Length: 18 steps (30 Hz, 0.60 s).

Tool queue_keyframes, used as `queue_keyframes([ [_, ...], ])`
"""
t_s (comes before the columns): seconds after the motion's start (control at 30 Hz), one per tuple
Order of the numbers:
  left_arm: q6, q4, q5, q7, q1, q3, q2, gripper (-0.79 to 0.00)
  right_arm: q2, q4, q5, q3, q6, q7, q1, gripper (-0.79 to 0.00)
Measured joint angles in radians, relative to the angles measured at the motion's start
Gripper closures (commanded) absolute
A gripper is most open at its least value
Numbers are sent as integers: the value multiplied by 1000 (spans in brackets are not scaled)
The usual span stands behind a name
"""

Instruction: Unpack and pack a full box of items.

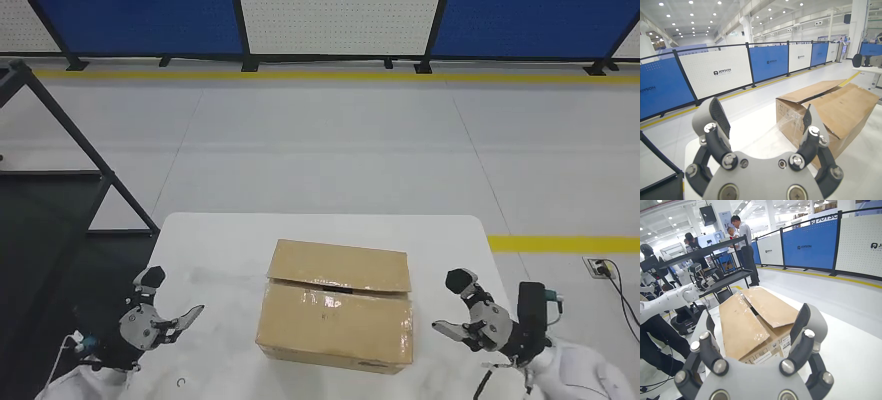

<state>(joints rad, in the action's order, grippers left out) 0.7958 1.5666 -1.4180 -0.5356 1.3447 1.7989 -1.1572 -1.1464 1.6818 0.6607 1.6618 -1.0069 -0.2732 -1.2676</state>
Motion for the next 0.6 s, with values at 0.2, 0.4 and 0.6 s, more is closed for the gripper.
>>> queue_keyframes([
  [0.2, 8, -20, 112, 80, -8, -32, -4, -785, 2, -35, -75, -65, 21, -43, 5, -785],
  [0.4, 105, -18, 363, 373, -23, -83, 1, -785, 27, -162, -435, -113, 139, -303, 95, -785],
  [0.6, 176, -3, 567, 636, -13, -98, 19, -785, 60, -229, -791, -104, 216, -597, 124, -785],
])
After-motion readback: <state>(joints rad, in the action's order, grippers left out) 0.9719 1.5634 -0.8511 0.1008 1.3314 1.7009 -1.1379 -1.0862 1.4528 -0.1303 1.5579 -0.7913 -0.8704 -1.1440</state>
